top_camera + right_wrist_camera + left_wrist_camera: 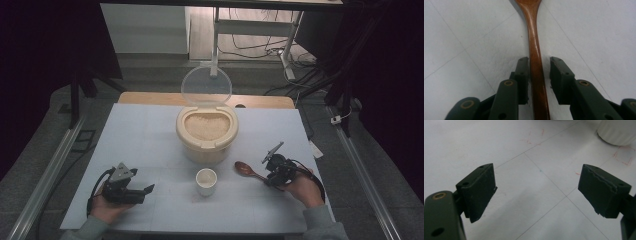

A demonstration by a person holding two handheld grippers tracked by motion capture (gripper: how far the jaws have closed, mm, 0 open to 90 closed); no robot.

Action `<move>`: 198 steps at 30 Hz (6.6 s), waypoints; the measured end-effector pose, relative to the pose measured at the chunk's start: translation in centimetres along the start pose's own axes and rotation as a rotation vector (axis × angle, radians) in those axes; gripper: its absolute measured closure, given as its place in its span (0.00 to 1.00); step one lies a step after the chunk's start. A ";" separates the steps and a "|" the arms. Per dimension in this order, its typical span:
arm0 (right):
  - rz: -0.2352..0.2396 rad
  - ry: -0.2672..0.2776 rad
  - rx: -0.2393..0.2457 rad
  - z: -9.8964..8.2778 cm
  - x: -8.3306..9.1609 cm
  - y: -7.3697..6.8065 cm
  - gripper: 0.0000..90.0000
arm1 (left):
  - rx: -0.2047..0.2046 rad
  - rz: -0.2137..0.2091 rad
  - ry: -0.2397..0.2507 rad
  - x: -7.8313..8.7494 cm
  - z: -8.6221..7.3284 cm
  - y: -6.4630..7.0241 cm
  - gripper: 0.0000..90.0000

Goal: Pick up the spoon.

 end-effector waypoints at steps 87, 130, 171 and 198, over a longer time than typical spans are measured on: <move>0.170 0.407 0.328 9.9 7.7 -10.7 0.88 | 0.002 0.002 -0.017 -0.3 -0.3 -0.3 0.16; 0.158 0.438 0.435 12.0 7.6 -13.2 0.88 | -0.253 -0.262 -0.084 -1.2 10.5 9.1 0.22; 0.094 0.493 0.575 12.5 8.4 -15.2 0.88 | -0.431 -0.434 -0.452 -6.0 8.6 12.6 0.79; 0.077 0.757 0.034 12.3 12.2 -10.0 0.51 | -0.426 -0.331 -0.319 -5.4 9.6 11.4 0.86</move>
Point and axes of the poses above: each handheld gripper's, and its own axes: x roughly backward along the jaws, z roughly out of its top, y roughly to its right, the point moved 10 cm from there along -x, roughly forward along the jaws, and after that the axes turned 13 degrees about -z, right-handed, at the moved point
